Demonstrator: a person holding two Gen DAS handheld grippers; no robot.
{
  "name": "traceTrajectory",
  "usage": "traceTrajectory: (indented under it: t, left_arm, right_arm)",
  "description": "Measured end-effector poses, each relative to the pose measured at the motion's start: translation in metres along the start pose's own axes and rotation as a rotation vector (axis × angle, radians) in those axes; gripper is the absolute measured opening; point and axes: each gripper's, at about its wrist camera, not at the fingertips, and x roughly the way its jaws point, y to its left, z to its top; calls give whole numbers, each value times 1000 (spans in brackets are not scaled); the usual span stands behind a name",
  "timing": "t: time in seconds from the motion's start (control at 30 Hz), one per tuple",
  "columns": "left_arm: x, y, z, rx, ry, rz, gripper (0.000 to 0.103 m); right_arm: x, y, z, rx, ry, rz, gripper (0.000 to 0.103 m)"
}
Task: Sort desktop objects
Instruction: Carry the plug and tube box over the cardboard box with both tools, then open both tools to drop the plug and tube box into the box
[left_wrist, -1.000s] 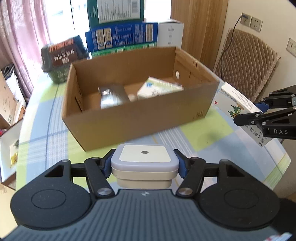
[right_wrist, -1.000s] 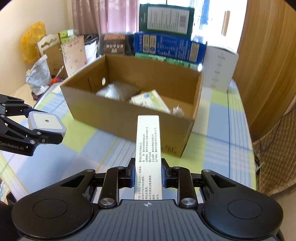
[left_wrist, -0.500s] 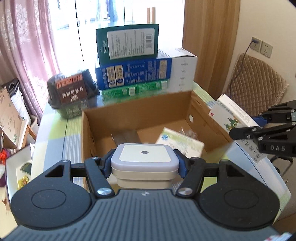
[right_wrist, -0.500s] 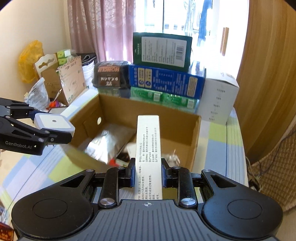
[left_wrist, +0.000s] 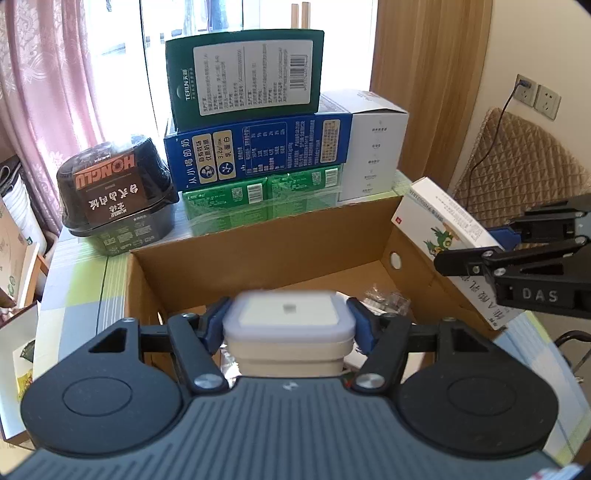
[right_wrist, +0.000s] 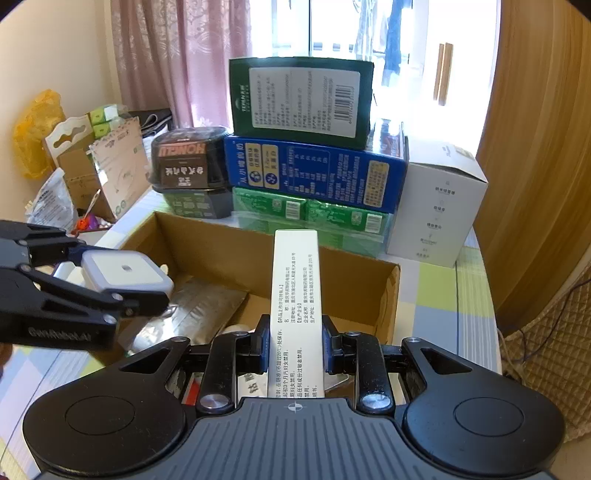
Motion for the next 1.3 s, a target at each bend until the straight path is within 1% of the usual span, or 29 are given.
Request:
traceTrajectory:
  t: [0.2, 0.33, 0.5, 0.6, 0.73, 0.8, 0.87, 1.13, 1.2, 1.23, 1.3]
  left_arm:
    - [11, 1, -5, -11, 8, 4, 70]
    - [9, 6, -10, -22, 10, 10, 70]
    - [6, 6, -13, -7, 14, 20, 73]
    - [6, 5, -14, 2, 19, 21, 74]
    - [7, 4, -16, 4, 21, 22, 77]
    - [7, 4, -17, 5, 23, 26, 81]
    - [6, 3, -19, 7, 24, 29, 84]
    - [-8, -1, -25, -2, 19, 50, 91]
    - [-15, -3, -26, -7, 16, 55, 92]
    - [-19, -3, -28, -12, 13, 57, 95]
    - [-29, -4, -31, -23, 2, 61, 99]
  right_arm:
    - [10, -6, -4, 2, 16, -3, 23]
    - [13, -10, -6, 6, 22, -8, 23]
    - [15, -10, -5, 11, 24, -10, 23]
    - [18, -9, -3, 12, 20, -7, 23]
    - [19, -11, 2, 33, -13, 2, 24]
    - [19, -14, 3, 47, -17, -6, 33]
    - [15, -14, 2, 41, -28, -6, 38]
    - [-2, -16, -8, 31, -23, -17, 44]
    - [-11, -14, -12, 24, -22, -16, 55]
    - [-15, -13, -14, 21, -23, -18, 58]
    - [-27, -9, -20, 14, -23, -22, 70]
